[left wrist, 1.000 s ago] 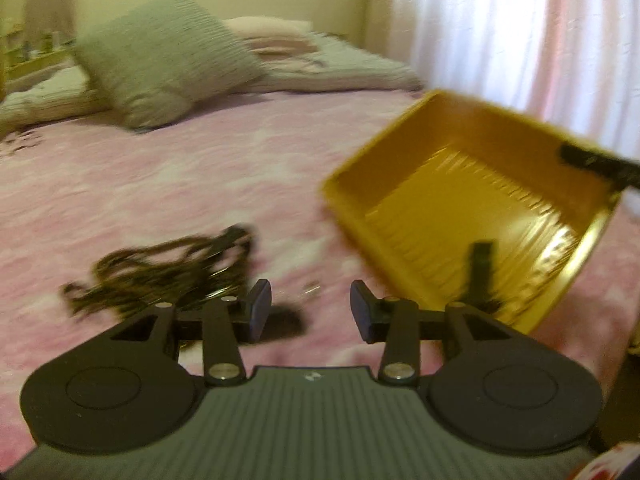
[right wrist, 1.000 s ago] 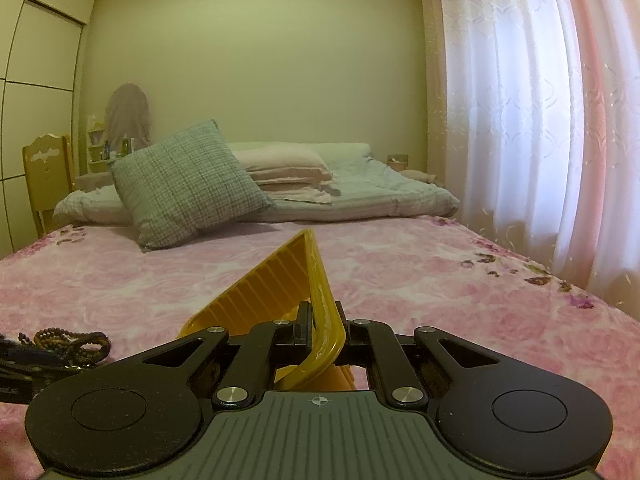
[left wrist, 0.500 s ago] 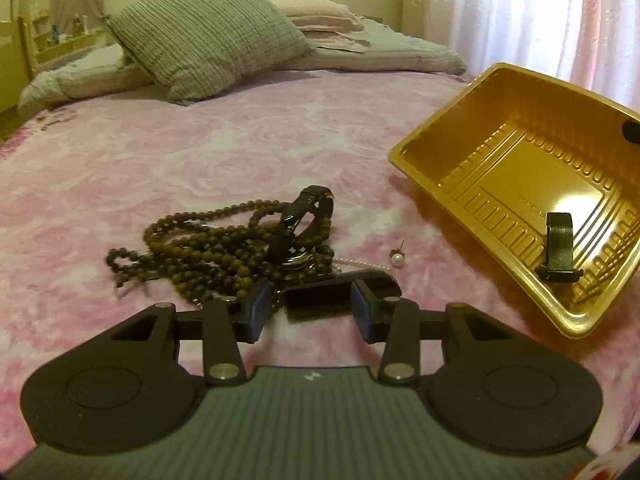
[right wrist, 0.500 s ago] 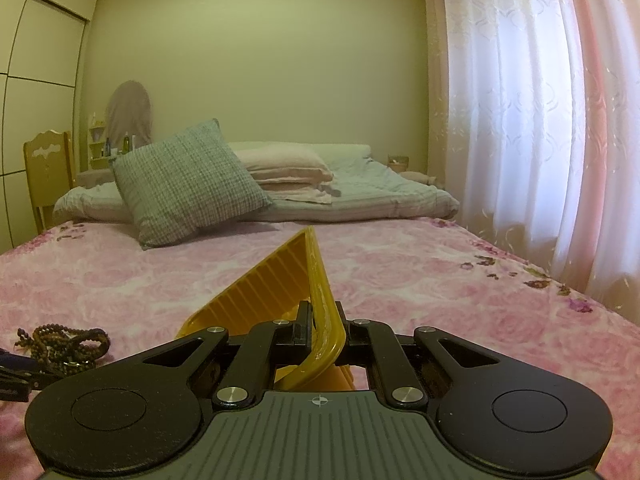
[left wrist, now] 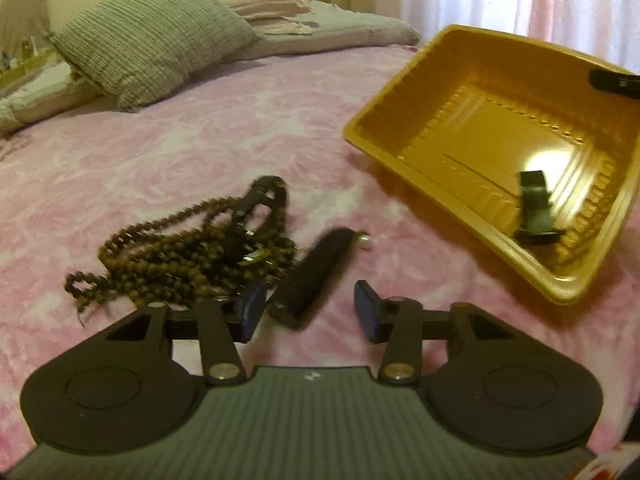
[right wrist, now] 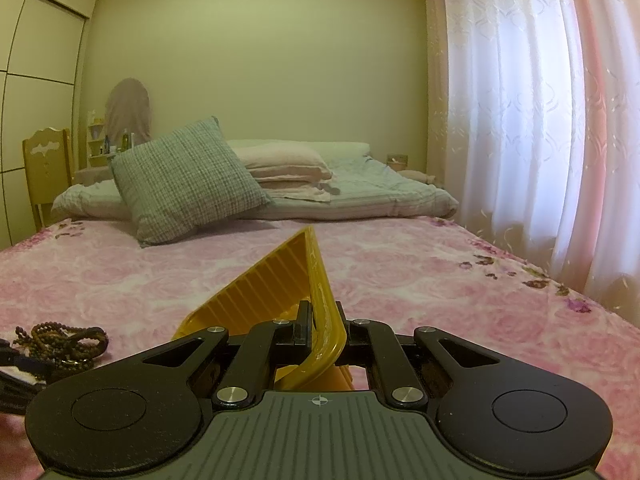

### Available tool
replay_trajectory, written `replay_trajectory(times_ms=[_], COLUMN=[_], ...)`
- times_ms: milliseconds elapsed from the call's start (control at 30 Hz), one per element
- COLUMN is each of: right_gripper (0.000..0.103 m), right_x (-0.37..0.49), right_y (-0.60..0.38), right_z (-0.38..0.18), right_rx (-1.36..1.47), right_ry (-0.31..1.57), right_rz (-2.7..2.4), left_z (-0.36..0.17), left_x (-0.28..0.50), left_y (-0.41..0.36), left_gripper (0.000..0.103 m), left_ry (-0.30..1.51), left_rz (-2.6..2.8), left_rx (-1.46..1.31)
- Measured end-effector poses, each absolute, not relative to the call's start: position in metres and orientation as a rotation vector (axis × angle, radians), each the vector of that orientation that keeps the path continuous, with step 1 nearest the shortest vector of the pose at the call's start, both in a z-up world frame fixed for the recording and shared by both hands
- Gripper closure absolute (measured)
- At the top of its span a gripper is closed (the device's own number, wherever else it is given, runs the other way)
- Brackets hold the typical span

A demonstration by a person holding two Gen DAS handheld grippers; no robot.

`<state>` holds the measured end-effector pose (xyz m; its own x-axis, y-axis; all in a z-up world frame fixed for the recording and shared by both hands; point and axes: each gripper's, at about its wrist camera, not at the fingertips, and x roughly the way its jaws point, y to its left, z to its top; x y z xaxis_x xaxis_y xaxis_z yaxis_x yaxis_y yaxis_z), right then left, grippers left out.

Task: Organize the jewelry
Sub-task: 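Grasp the black pendant beside the beads with the left tool, then carry the pendant over the tray and release it with the left tool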

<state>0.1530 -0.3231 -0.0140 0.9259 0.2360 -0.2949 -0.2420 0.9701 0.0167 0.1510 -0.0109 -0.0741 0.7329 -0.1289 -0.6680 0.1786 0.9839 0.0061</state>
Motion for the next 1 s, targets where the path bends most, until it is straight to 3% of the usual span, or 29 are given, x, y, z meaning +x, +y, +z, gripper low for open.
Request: replay_trajectory(times_ms=[133,233,300,467,1000], right_gripper=[0.095,0.095,0.095,0.095,0.095], right_x=[0.154,0.153,0.153,0.152,0.150], right_y=[-0.323,-0.323,-0.323,-0.321,-0.319], right_z=[-0.015,-0.015,-0.015,-0.013,-0.013], right_rx=[-0.021,-0.019,-0.019,-0.018,-0.023], right_ry=[0.300,0.301,0.303,0.308,0.304], right_rz=[0.244,0.243,0.242,0.241,0.246], left_z=[-0.077,-0.081,-0.080,-0.076,-0.026], left_x=[0.155,0.162,0.164,0.162,0.154], left_y=[-0.014,-0.015,-0.016,-0.018,-0.041], left_gripper=[0.060,0.067,0.077,0.082,0.083], left_ry=[0.736,0.748,0.748,0.748,0.633], left_rz=[-0.166,-0.149,-0.146,-0.133,-0.272], left_rx=[0.086,0.083,0.080,0.084,-0.120])
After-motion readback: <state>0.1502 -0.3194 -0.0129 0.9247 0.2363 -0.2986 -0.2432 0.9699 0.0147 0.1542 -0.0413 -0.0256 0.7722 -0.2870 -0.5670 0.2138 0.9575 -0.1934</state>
